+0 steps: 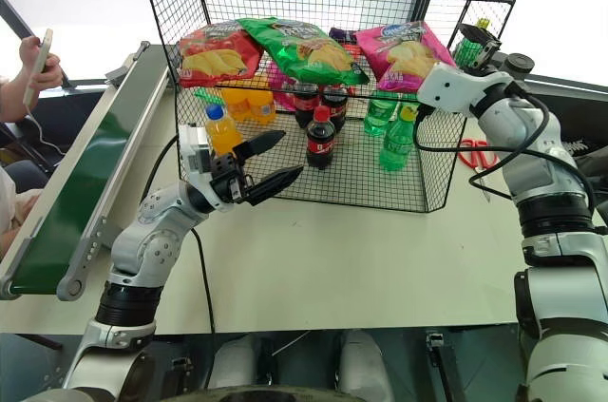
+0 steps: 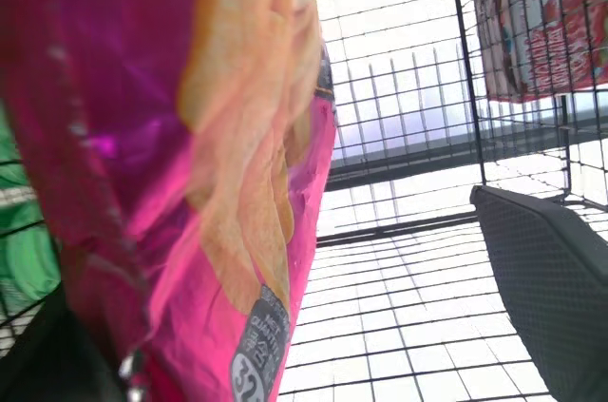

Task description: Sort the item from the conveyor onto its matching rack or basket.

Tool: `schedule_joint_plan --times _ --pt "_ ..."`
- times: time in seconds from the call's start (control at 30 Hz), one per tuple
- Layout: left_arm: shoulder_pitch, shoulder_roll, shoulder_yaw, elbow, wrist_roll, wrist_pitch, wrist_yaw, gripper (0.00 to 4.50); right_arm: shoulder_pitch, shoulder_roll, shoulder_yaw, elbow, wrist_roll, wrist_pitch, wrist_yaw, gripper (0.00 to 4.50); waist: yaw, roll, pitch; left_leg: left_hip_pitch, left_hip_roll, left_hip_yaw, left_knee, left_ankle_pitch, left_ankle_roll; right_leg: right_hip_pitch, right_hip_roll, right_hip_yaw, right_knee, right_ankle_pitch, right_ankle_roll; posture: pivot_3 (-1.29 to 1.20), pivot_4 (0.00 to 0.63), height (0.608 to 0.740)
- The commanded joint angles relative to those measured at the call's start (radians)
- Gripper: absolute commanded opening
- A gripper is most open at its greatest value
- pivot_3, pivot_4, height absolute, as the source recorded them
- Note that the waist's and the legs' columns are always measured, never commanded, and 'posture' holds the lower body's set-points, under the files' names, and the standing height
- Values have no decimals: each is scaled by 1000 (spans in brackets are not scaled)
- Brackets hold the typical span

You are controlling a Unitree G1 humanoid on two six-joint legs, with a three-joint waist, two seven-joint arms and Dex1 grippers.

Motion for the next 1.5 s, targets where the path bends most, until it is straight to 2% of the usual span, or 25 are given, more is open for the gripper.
schedule_joint_plan --times 0.03,0.17,0.3,0.73,0.83,0.97,1.0,1.07,1.1,1.23,1.4,1.5 --pt "6 -5 -11 -45 5 -23 2 4500 2 -31 -63 -92 116 74 118 4465 1 0 0 0 0 0 0 0 0 0 0 0 0 0 0 0 150 726" --pt "8 -11 -17 -41 18 -30 10 4500 3 -40 -95 -160 235 181 260 4465 1 0 0 0 0 -1 0 0 0 0 0 0 0 0 0 0 150 726" --pt "13 -9 -24 -38 25 -34 4 4500 16 -29 -127 -211 329 264 327 4465 2 0 0 0 0 -1 0 0 0 0 0 0 0 0 0 0 150 726" --pt "26 5 -52 -45 57 -50 -1 4500 98 24 -170 -356 459 322 353 4465 2 0 0 0 0 -2 0 -1 1 0 0 0 0 0 0 0 150 726" --pt "23 3 -49 -42 56 -50 0 4500 102 15 -159 -347 437 296 342 3683 3 0 0 0 0 -2 0 -1 1 0 0 0 0 0 0 0 150 726" --pt "20 2 -47 -38 57 -50 -2 4500 84 14 -153 -322 403 256 313 1626 3 0 0 0 0 -1 0 -1 1 0 0 0 0 0 0 0 150 726" --pt "21 2 -48 -39 58 -51 -2 4500 79 16 -153 -318 398 252 305 1288 3 0 0 0 0 -1 0 -1 1 0 0 0 0 0 0 0 150 726" --pt "23 2 -49 -40 59 -51 -3 4500 73 16 -150 -309 385 232 297 245 3 0 0 0 0 -1 0 -1 1 0 0 0 0 0 0 0 150 726" --pt "23 2 -49 -39 60 -52 -3 4500 69 12 -147 -301 369 210 289 115 3 0 0 0 0 -1 0 -1 1 0 0 0 0 0 0 0 150 726" --pt "25 1 -49 -38 63 -57 -3 4500 52 -16 -106 -242 258 93 234 115 2 0 0 0 0 -1 0 -1 1 0 0 0 0 0 0 0 150 726" --pt "28 -2 -53 -38 68 -62 -3 4500 -18 -34 -1 -66 73 -66 129 115 1 0 0 0 0 -1 0 -1 1 0 0 0 0 0 0 0 150 726" --pt "30 -3 -54 -45 69 -61 -1 4500 -65 -22 31 24 34 -111 91 115 0 0 0 0 0 0 0 0 1 -1 0 0 1 0 0 0 150 726"
